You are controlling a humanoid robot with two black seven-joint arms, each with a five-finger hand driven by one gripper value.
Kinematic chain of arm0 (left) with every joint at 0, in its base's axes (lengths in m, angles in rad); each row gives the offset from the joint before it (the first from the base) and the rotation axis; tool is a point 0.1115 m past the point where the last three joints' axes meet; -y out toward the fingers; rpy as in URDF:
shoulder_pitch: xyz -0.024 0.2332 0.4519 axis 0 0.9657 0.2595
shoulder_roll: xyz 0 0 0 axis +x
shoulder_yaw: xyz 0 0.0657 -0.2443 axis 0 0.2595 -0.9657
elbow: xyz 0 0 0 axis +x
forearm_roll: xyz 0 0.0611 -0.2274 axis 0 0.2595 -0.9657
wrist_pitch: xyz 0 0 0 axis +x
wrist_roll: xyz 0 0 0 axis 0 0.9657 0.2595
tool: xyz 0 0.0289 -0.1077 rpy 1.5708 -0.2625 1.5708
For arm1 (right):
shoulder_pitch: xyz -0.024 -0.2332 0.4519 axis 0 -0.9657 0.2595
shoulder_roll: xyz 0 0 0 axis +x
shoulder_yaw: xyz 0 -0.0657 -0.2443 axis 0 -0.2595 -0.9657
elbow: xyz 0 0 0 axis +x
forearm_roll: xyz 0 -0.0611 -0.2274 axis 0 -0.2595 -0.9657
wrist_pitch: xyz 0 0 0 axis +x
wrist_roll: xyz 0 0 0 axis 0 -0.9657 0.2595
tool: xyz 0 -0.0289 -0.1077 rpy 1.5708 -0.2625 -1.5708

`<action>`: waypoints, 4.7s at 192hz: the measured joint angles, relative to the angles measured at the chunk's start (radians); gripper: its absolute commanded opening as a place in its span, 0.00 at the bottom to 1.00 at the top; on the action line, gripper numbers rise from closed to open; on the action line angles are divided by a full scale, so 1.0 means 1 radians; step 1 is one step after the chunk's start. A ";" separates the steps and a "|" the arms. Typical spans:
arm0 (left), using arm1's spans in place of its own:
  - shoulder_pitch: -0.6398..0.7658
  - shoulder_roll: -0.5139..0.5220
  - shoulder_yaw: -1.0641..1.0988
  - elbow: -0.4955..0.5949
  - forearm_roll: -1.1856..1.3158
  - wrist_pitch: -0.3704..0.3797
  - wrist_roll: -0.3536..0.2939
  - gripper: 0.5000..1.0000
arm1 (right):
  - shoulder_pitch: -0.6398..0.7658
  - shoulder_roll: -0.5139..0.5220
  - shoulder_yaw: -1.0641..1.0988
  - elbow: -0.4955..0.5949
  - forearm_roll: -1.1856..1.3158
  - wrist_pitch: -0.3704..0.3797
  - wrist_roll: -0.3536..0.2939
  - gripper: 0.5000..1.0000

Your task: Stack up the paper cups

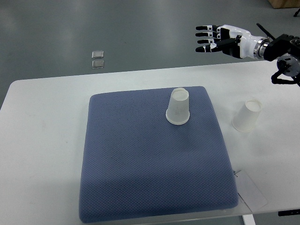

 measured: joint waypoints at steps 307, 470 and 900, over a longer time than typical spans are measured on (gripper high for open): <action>0.000 0.000 0.000 0.000 0.000 0.000 0.000 1.00 | 0.723 -0.392 -0.773 0.655 -0.458 0.152 -0.306 0.85; 0.000 0.000 0.000 0.000 0.000 0.000 0.000 1.00 | 0.397 -0.345 -0.756 0.591 -0.471 -0.109 -0.290 0.84; 0.000 0.000 0.000 0.000 0.000 0.000 0.001 1.00 | 0.194 -0.222 -0.756 0.499 -0.474 -0.298 -0.225 0.66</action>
